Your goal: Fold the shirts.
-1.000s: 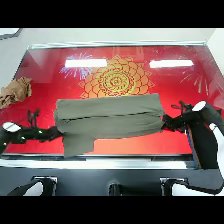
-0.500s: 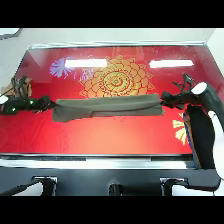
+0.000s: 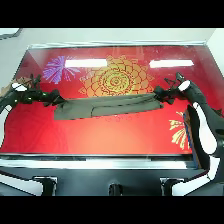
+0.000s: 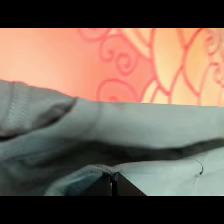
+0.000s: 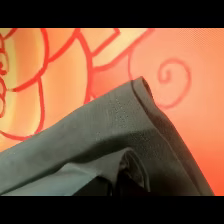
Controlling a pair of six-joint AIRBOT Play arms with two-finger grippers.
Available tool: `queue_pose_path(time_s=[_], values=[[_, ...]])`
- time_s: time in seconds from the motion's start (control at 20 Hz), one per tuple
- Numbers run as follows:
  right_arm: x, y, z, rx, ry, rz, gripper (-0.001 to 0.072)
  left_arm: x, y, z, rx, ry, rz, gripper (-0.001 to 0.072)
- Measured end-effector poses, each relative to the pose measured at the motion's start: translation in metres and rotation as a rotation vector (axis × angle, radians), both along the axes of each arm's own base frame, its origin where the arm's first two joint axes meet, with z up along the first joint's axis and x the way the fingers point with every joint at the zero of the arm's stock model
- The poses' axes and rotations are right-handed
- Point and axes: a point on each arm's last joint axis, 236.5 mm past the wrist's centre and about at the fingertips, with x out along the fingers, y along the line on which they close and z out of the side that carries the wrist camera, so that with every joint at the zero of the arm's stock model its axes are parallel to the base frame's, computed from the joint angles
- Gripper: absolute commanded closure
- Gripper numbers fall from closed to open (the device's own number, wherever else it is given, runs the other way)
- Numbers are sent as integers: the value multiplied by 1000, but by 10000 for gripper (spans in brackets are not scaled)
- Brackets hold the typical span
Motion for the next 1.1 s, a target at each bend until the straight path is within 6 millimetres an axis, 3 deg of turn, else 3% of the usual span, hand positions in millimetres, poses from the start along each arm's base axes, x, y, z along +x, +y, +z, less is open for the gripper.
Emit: queue_pose_path(time_s=[0.05,0.1,0.2,0.35,0.5,0.65,0.8,0.9,0.95,1.0,1.05,1.1], values=[[0,1,-2,9,5,-2,211,0,0,-6,-6,17,3,217],[-2,3,-3,20,17,1,78,0,0,-9,-11,29,6,197],[-8,-1,2,38,38,1,28,-1,4,-7,-18,35,11,197],[-19,-29,15,49,53,-22,12,-3,14,10,-18,14,23,198],[-32,-56,9,68,104,-51,3,-7,17,34,-11,-23,11,197],[-41,-52,-9,127,168,-52,3,-10,12,60,0,-71,-11,198],[-41,-37,-22,204,202,-55,7,-15,0,81,8,-112,-42,198],[-39,-19,-28,240,214,-41,98,-17,-12,92,7,-133,-66,198],[-39,-12,-32,246,222,-31,205,-17,-18,96,3,-143,-78,198],[-39,-5,-35,246,228,-21,392,-18,-27,99,-2,-150,-93,199],[-39,2,-39,243,232,-12,667,-20,-35,101,-6,-153,-111,200],[-39,7,-41,251,237,-8,667,-21,-46,102,-9,-157,-133,204]])
